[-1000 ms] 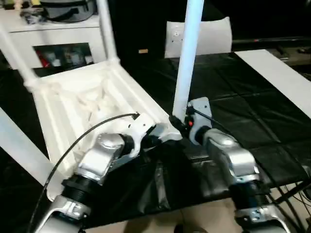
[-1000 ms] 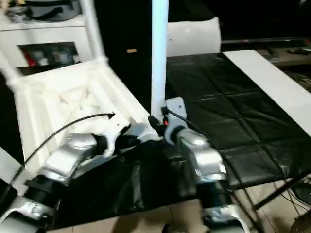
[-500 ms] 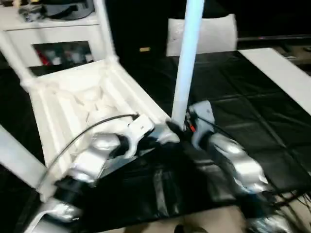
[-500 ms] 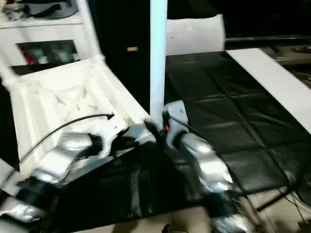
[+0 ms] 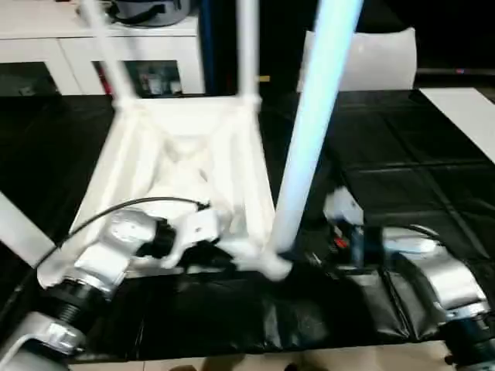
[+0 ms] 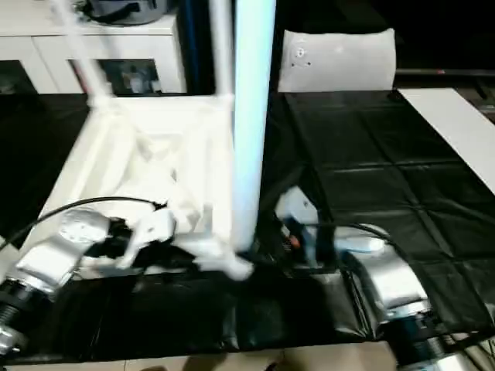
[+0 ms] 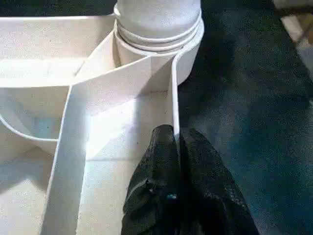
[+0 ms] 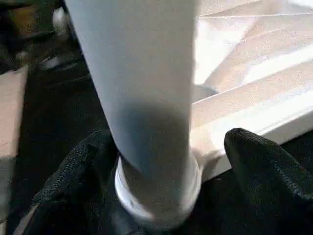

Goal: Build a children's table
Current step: Rotate leg to tighten

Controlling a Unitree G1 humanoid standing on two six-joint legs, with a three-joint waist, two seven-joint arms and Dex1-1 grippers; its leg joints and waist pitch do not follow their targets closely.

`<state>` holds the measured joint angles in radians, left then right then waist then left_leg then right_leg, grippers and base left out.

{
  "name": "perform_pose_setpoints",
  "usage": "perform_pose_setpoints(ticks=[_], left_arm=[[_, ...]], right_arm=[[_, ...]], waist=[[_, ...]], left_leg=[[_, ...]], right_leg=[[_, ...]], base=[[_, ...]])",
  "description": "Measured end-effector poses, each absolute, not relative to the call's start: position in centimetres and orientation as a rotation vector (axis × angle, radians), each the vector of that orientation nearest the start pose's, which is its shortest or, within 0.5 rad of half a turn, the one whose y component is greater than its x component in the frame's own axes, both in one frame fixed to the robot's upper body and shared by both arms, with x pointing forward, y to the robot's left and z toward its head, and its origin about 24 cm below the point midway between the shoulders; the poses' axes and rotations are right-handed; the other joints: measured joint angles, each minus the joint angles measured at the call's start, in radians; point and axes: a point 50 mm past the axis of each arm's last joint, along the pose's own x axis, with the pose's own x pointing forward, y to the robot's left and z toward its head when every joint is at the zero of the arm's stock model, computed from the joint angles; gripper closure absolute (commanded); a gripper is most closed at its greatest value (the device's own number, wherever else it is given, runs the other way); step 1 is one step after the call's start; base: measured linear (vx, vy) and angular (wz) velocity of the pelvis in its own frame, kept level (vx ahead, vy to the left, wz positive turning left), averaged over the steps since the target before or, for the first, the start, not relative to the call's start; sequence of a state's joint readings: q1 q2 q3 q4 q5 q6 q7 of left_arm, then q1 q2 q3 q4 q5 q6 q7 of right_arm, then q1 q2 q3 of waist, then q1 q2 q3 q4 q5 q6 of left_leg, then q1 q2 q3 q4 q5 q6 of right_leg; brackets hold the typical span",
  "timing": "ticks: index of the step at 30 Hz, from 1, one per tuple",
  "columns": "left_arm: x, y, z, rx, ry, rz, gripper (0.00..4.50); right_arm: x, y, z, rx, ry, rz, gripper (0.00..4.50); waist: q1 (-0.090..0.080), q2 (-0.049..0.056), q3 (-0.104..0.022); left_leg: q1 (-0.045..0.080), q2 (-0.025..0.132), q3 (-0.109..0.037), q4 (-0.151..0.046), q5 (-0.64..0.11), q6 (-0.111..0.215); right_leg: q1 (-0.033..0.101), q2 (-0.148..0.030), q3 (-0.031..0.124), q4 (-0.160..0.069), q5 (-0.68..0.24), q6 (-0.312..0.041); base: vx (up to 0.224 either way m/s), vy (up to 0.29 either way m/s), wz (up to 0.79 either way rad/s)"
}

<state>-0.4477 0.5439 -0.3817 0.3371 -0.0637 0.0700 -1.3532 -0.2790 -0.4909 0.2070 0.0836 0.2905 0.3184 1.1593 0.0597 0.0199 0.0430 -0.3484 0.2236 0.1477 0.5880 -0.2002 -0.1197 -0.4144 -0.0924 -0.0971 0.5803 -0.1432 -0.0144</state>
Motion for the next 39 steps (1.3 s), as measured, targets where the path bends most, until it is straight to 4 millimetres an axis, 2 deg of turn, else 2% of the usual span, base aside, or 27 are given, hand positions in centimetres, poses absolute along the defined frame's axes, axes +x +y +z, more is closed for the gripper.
perform_pose_setpoints(ticks=[11,16,21,27,30,33,36,39], left_arm=[[27.6,15.0,5.4,0.529,0.462,-1.659,4.5],[27.7,14.9,5.4,0.533,0.46,-1.666,4.5],[27.7,14.8,5.4,0.53,0.458,-1.676,4.5],[27.7,14.8,5.4,0.508,0.47,-1.671,4.5],[27.9,14.5,5.3,0.47,0.48,-1.625,4.5],[28.8,14.4,5.1,0.431,0.498,-1.467,4.5],[29.6,13.5,4.8,0.366,0.506,-1.32,4.5],[30.2,12.0,4.5,0.3,0.5,-1.187,4.5]], right_arm=[[25.9,-14.3,6.6,-0.136,0.385,1.522,1.55],[25.9,-14.5,6.4,-0.128,0.4,1.535,2.0],[25.9,-14.5,6.5,-0.118,0.407,1.539,2.39],[25.8,-14.6,6.4,-0.072,0.429,1.537,2.52],[25.6,-14.3,6.2,-0.034,0.41,1.464,2.52],[26.4,-13.8,5.8,-0.028,0.377,1.277,2.53],[27.6,-13.3,5.5,-0.016,0.356,1.05,2.54],[29.0,-12.6,5.5,0.006,0.355,0.85,2.56]], waist=[[0.008,-0.001,-0.001],[0.012,-0.002,-0.001],[0.023,-0.003,-0.001],[0.03,-0.003,-0.001],[0.03,-0.003,-0.001],[0.017,-0.003,-0.001],[-0.025,-0.004,-0.001],[-0.051,-0.004,-0.001]], left_leg=[[0.0,0.001,0.0,0.003,0.0,0.0],[0.0,0.001,0.0,0.004,0.0,0.0],[0.0,0.001,0.0,0.003,0.0,0.0],[0.0,0.001,0.0,0.004,0.0,0.0],[0.001,0.001,0.0,0.004,0.0,0.0],[0.003,0.001,0.0,0.008,0.001,-0.001],[0.006,0.0,0.0,0.009,0.001,-0.002],[0.004,0.0,-0.003,0.011,0.001,-0.002]], right_leg=[[0.001,0.0,0.001,0.004,0.0,0.0],[0.001,0.0,0.001,0.004,-0.001,0.002],[0.001,0.0,0.001,0.006,-0.001,0.002],[0.001,-0.001,0.001,0.007,-0.001,0.002],[0.001,-0.001,0.002,0.009,-0.003,0.005],[0.0,0.0,0.003,0.014,-0.003,0.005],[0.0,0.0,0.002,0.012,-0.003,0.005],[0.0,0.0,-0.003,0.006,-0.003,0.005]], base=[[0.0,0.0,0.0],[0.0,0.0,0.0],[0.0,0.0,0.0],[0.0,0.0,0.0],[0.0,0.0,0.0],[0.0,0.0,0.0],[0.0,0.0,0.0],[0.0,0.0,0.0]])
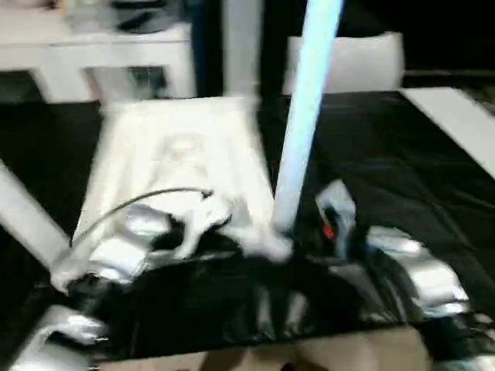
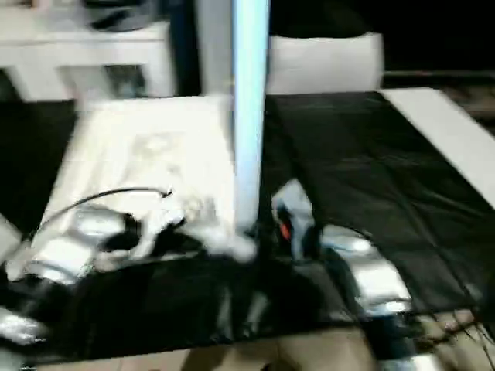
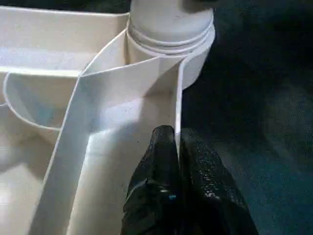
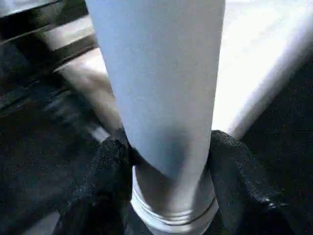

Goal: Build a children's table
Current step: Rotate leg to tighten

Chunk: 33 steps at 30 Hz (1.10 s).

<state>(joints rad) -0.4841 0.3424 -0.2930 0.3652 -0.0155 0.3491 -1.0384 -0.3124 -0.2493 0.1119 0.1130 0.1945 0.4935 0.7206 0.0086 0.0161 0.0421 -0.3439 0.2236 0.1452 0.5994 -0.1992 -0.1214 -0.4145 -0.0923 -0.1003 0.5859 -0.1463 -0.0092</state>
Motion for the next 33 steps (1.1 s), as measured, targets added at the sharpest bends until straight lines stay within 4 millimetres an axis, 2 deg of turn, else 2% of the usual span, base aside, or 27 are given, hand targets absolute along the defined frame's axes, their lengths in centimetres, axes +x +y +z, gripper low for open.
perform_pose_setpoints(ticks=[3,7,9,10,11,16,20,23,28,33], left_arm=[[30.8,10.8,4.4,0.256,0.494,-1.079,4.5],[31.6,8.7,4.5,0.23,0.488,-0.925,4.5],[31.6,8.1,4.5,0.218,0.493,-0.905,4.5],[31.6,8.0,4.5,0.216,0.493,-0.902,4.5],[31.6,8.0,4.6,0.217,0.49,-0.9,4.5],[31.6,8.1,4.8,0.224,0.476,-0.906,4.5],[31.3,8.6,5.1,0.262,0.45,-0.971,4.5],[31.0,9.4,5.2,0.284,0.444,-1.026,4.5],[30.1,11.0,5.0,0.311,0.443,-1.164,4.5],[29.0,12.3,5.0,0.365,0.459,-1.357,4.5]], right_arm=[[30.0,-11.8,5.6,0.023,0.354,0.701,2.56],[31.8,-10.2,5.9,0.025,0.364,0.474,2.56],[31.9,-10.1,5.8,0.032,0.364,0.434,2.01],[32.0,-10.0,5.9,0.043,0.36,0.425,2.01],[32.0,-9.9,5.9,0.048,0.356,0.422,1.79],[31.9,-9.8,6.2,0.054,0.328,0.446,1.37],[31.0,-10.9,6.2,0.043,0.293,0.538,1.04],[30.3,-12.0,6.1,0.025,0.282,0.626,0.73],[28.9,-13.7,6.3,-0.08,0.275,0.871,0.52],[27.6,-14.5,6.9,-0.089,0.271,1.141,0.52]], waist=[[-0.012,0.001,-0.001],[-0.032,0.005,0.001],[-0.033,0.006,0.0],[-0.033,0.006,0.0],[-0.032,0.006,0.0],[-0.027,0.007,0.0],[-0.014,0.008,0.0],[-0.003,0.008,0.0],[0.01,0.008,0.0],[0.049,0.008,0.0]], left_leg=[[-0.006,0.001,-0.004,0.0,0.0,0.0],[-0.007,0.001,-0.005,0.001,0.0,0.001],[-0.007,0.001,-0.005,0.0,-0.001,0.003],[-0.006,0.0,-0.004,0.0,-0.002,0.004],[-0.007,0.0,-0.004,-0.001,-0.003,0.005],[-0.006,0.0,-0.004,-0.007,-0.004,0.006],[-0.007,0.001,-0.002,-0.012,-0.004,0.006],[-0.007,0.002,-0.002,-0.014,-0.003,0.007],[-0.006,0.0,0.0,-0.012,-0.004,0.005],[-0.005,0.0,0.002,-0.01,-0.004,0.005]], right_leg=[[0.001,-0.001,-0.01,-0.013,0.0,0.0],[0.004,-0.003,-0.016,-0.029,0.0,0.0],[0.009,-0.004,-0.016,-0.032,0.0,0.0],[0.01,-0.004,-0.015,-0.032,0.0,0.0],[0.01,-0.004,-0.014,-0.031,0.001,-0.001],[0.006,-0.002,-0.008,-0.022,0.013,-0.001],[-0.005,0.0,-0.005,-0.007,0.009,-0.005],[-0.006,0.001,-0.005,-0.007,0.007,-0.007],[-0.005,0.0,-0.001,-0.007,0.007,-0.007],[-0.002,0.0,0.004,-0.007,0.006,-0.005]], base=[[0.0,0.0,0.0],[0.0,0.0,0.0],[0.0,0.0,0.0],[0.0,0.0,0.0],[0.0,0.0,0.0],[0.0,0.0,0.0],[0.0,0.0,0.0],[0.0,0.0,0.0],[0.0,0.0,0.0],[0.0,0.0,0.0]])
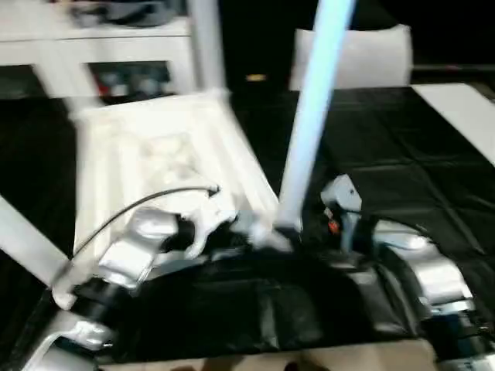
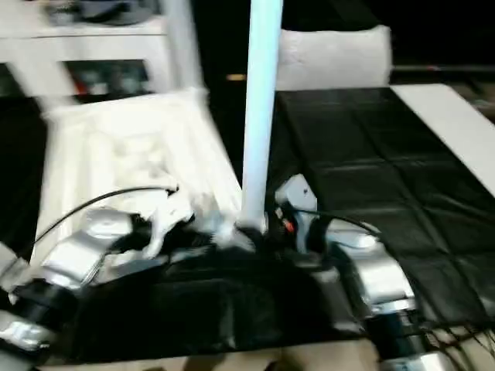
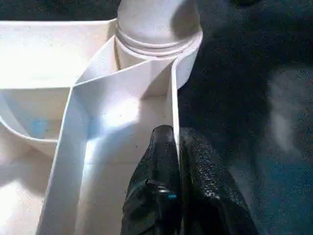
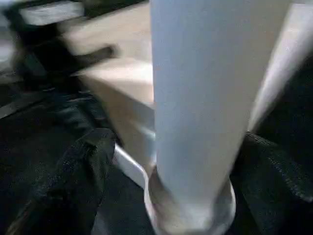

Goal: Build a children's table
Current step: Rotate leg to tighten

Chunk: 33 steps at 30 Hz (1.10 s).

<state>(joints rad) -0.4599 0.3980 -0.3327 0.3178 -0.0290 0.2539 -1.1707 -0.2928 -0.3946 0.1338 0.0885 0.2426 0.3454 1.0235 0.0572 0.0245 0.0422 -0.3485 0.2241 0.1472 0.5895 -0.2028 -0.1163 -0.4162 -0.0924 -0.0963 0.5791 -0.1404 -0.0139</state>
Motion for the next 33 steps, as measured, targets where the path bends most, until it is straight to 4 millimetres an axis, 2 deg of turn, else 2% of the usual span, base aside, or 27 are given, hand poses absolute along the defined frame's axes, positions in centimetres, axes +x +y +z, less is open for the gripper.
perform_pose_setpoints(ticks=[2,5,13,14,24,33], left_arm=[[28.7,12.6,5.0,0.38,0.461,-1.431,4.5],[28.6,13.3,5.1,0.409,0.478,-1.495,4.5],[28.2,14.1,5.4,0.468,0.505,-1.625,4.5],[28.2,14.2,5.4,0.477,0.506,-1.641,4.5],[28.1,14.3,5.5,0.5,0.502,-1.692,4.5],[28.2,14.2,5.4,0.478,0.51,-1.68,4.5]], right_arm=[[27.1,-14.9,7.0,-0.087,0.302,1.249,0.52],[26.6,-15.2,7.1,-0.071,0.325,1.345,0.88],[26.0,-15.4,7.4,-0.086,0.365,1.503,1.46],[25.9,-15.5,7.3,-0.086,0.371,1.519,1.71],[26.0,-15.3,7.2,-0.09,0.386,1.562,2.5],[25.7,-15.3,7.0,-0.057,0.379,1.539,2.56]], waist=[[0.008,0.0,0.0],[0.01,0.0,0.0],[0.014,-0.001,0.0],[0.015,-0.001,0.0],[0.025,-0.001,0.0],[0.032,-0.001,0.0]], left_leg=[[0.0,0.0,0.001,0.003,0.0,0.0],[0.0,0.0,0.002,0.006,0.0,0.0],[-0.002,0.001,0.002,0.006,0.0,0.0],[-0.002,0.001,0.002,0.006,0.0,0.0],[-0.001,0.001,0.002,0.006,0.0,0.0],[-0.001,0.001,0.002,0.006,0.001,0.0]], right_leg=[[0.001,0.0,0.003,0.0,0.001,-0.002],[0.003,-0.001,0.004,0.0,0.001,-0.002],[0.007,-0.001,0.003,0.002,0.0,0.0],[0.007,-0.001,0.004,0.002,0.0,0.0],[0.007,-0.001,0.004,0.002,0.0,0.0],[0.007,-0.001,0.004,0.002,0.0,0.0]], base=[[0.0,0.0,0.0],[0.0,0.0,0.0],[0.0,0.0,0.0],[0.0,0.0,0.0],[0.0,0.0,0.0],[0.0,0.0,0.0]])
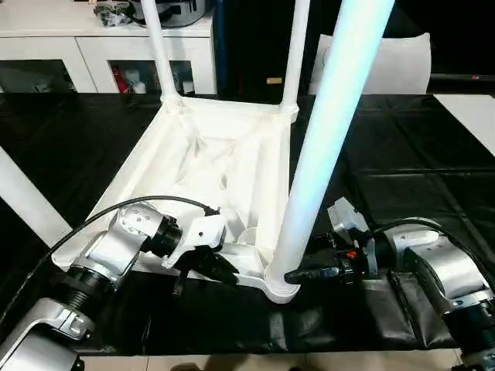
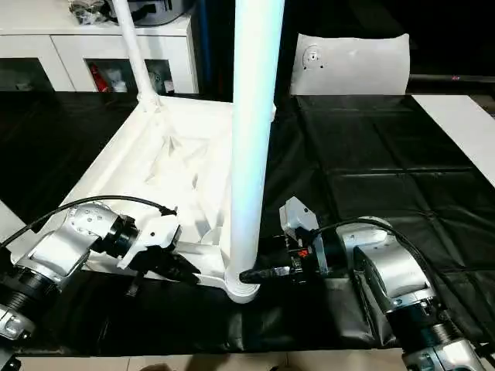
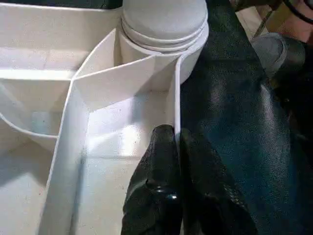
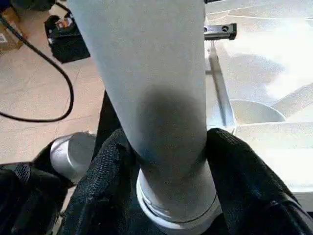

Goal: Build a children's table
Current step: Rotate leg to tighten

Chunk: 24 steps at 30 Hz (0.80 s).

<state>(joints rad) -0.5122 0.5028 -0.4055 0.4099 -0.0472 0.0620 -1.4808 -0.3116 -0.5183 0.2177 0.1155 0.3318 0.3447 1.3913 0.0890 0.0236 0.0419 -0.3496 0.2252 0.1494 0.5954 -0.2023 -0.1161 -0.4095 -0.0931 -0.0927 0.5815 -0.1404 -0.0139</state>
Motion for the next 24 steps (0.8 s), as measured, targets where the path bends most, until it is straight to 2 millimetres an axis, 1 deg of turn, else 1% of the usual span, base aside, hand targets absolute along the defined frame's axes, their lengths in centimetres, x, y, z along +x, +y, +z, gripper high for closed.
perform_pose_setpoints(ticks=[4,6,7,8,10,11,13,14,15,18,20,22,23,24], left_arm=[[28.3,14.0,5.3,0.432,0.522,-1.652,4.5],[28.5,13.9,5.3,0.408,0.529,-1.611,4.5],[28.8,13.9,5.2,0.385,0.533,-1.561,4.5],[29.3,13.7,5.0,0.358,0.537,-1.453,4.5],[30.0,13.1,4.9,0.33,0.536,-1.321,4.5],[30.2,12.4,4.7,0.308,0.532,-1.28,4.5],[30.3,11.3,4.6,0.276,0.52,-1.248,4.5],[30.4,10.7,4.5,0.25,0.516,-1.207,4.5],[30.6,10.3,4.4,0.233,0.511,-1.164,4.5],[31.1,9.4,4.3,0.197,0.503,-1.051,4.5],[31.4,8.6,4.4,0.182,0.498,-0.972,4.5],[31.6,8.0,4.5,0.177,0.493,-0.934,4.5],[31.6,7.8,4.6,0.176,0.49,-0.931,4.5],[31.6,7.8,4.7,0.176,0.489,-0.931,4.5]], right_arm=[[25.4,-15.1,6.8,-0.01,0.37,1.484,2.57],[25.4,-15.0,6.6,-0.002,0.364,1.437,2.57],[25.6,-14.8,6.6,-0.005,0.353,1.381,2.57],[26.3,-14.2,6.3,-0.004,0.326,1.255,2.57],[27.4,-13.4,5.9,0.003,0.295,1.06,2.57],[27.9,-13.4,5.9,0.002,0.293,0.978,2.57],[28.5,-13.6,5.9,-0.005,0.295,0.896,2.57],[28.9,-13.3,5.9,0.007,0.292,0.826,2.58],[29.4,-12.9,6.0,0.014,0.291,0.768,2.58],[30.5,-11.8,6.2,0.021,0.301,0.626,2.58],[31.3,-11.1,6.3,0.049,0.309,0.525,2.58],[31.7,-10.8,6.5,0.051,0.307,0.472,2.58],[31.7,-10.9,6.5,0.05,0.304,0.465,2.03],[31.7,-10.9,6.5,0.049,0.3,0.464,2.03]], waist=[[0.0,0.0,0.0],[-0.001,0.0,0.0],[-0.004,0.0,0.0],[-0.011,0.0,0.0],[-0.039,0.002,0.0],[-0.056,0.003,-0.001],[-0.076,0.003,-0.001],[-0.088,0.003,-0.001],[-0.095,0.003,-0.001],[-0.108,0.003,-0.001],[-0.112,0.003,-0.001],[-0.113,0.003,-0.001],[-0.113,0.003,-0.001],[-0.112,0.003,-0.001]], left_leg=[[0.001,0.0,0.0,0.0,0.001,-0.001],[0.001,0.0,0.0,0.0,0.001,-0.002],[0.002,0.0,0.0,0.0,0.002,-0.003],[0.003,0.0,0.0,0.0,0.002,-0.004],[0.005,-0.001,0.0,0.001,0.002,-0.004],[0.007,-0.001,-0.001,0.001,0.002,-0.004],[0.006,-0.001,-0.003,0.002,0.002,-0.004],[0.005,-0.001,-0.005,0.001,0.002,-0.004],[0.004,-0.001,-0.005,0.002,0.002,-0.004],[0.001,-0.001,-0.007,0.001,0.002,-0.004],[0.0,-0.001,-0.007,0.001,0.002,-0.004],[-0.001,-0.001,-0.007,0.001,0.002,-0.004],[-0.001,-0.001,-0.007,0.001,0.002,-0.003],[-0.001,-0.002,-0.007,0.0,0.001,-0.003]], right_leg=[[0.0,0.0,0.0,0.001,-0.003,0.005],[0.0,0.0,0.0,0.001,-0.003,0.005],[0.0,0.0,0.0,0.001,-0.003,0.005],[0.001,0.001,0.0,0.002,-0.003,0.005],[0.0,0.0,-0.002,0.0,-0.003,0.005],[0.0,0.0,-0.004,-0.004,-0.003,0.005],[0.001,0.0,-0.008,-0.009,-0.003,0.006],[0.001,0.0,-0.009,-0.011,-0.003,0.006],[0.0,0.0,-0.01,-0.011,-0.003,0.006],[-0.001,0.0,-0.011,-0.011,-0.003,0.006],[-0.001,0.0,-0.011,-0.011,-0.003,0.006],[-0.002,0.0,-0.011,-0.012,-0.003,0.006],[-0.002,0.0,-0.01,-0.011,-0.003,0.006],[-0.002,0.0,-0.009,-0.011,-0.003,0.005]], base=[[0.0,0.0,0.0],[0.0,0.0,0.0],[0.0,0.0,0.0],[0.0,0.0,0.0],[0.0,0.0,0.0],[-0.035,0.02,-0.18],[-0.018,0.01,-0.09],[0.0,0.0,0.0],[0.0,0.0,0.0],[0.0,0.0,0.0],[0.0,0.0,0.0],[0.0,0.0,0.0],[0.0,0.0,0.0],[0.0,0.0,0.0]])
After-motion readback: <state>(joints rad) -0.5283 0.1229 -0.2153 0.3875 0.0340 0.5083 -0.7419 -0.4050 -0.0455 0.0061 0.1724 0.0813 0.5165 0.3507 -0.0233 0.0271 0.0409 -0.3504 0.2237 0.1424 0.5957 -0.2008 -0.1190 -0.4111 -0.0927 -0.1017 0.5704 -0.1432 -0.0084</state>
